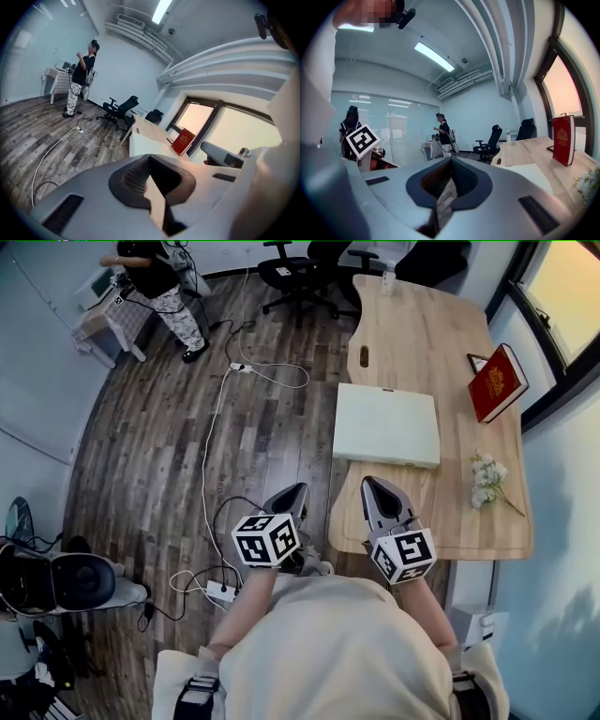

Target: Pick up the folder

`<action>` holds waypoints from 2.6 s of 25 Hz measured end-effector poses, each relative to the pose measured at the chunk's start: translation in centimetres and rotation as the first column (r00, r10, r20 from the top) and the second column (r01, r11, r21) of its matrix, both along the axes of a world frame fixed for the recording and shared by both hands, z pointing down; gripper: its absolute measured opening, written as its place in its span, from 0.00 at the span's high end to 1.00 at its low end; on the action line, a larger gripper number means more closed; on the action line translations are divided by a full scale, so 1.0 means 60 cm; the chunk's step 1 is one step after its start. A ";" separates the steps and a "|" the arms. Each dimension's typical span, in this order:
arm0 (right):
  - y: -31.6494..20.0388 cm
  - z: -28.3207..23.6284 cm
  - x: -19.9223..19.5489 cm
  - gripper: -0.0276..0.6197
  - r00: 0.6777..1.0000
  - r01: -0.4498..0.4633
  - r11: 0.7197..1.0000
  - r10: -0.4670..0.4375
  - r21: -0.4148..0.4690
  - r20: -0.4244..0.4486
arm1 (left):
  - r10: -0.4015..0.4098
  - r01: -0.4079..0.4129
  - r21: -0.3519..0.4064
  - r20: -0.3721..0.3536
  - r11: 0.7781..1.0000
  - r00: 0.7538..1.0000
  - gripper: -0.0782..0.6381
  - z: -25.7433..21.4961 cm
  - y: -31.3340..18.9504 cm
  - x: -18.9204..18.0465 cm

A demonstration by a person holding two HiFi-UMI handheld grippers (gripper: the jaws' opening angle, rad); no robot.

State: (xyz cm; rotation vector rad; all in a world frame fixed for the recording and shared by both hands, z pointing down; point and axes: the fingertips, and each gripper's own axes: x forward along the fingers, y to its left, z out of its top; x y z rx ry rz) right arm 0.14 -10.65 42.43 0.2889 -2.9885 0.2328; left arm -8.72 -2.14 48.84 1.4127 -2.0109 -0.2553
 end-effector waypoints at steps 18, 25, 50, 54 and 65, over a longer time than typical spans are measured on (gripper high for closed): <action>-0.081 0.016 -0.084 0.93 0.981 -0.190 0.982 0.189 -0.012 -0.033 | 0.220 -0.221 -0.009 -0.052 0.975 0.974 0.86 0.019 -0.120 -0.100; -0.131 0.017 -0.104 0.93 0.946 -0.320 0.947 0.319 -0.006 -0.058 | 0.336 -0.338 -0.003 -0.094 0.941 0.937 0.86 0.029 -0.191 -0.141; -0.186 0.050 -0.105 0.93 0.746 -0.657 0.753 0.654 0.022 -0.123 | 0.580 -0.614 0.055 -0.405 0.787 0.707 0.86 0.144 -0.307 -0.198; -0.189 0.057 -0.106 0.93 0.719 -0.686 0.727 0.682 0.022 -0.135 | 0.589 -0.623 0.139 -0.530 0.770 0.610 0.64 0.160 -0.318 -0.197; -0.184 0.072 -0.106 0.93 0.684 -0.717 0.697 0.709 0.020 -0.173 | 0.544 -0.611 0.177 -0.681 0.772 0.490 0.34 0.232 -0.338 -0.199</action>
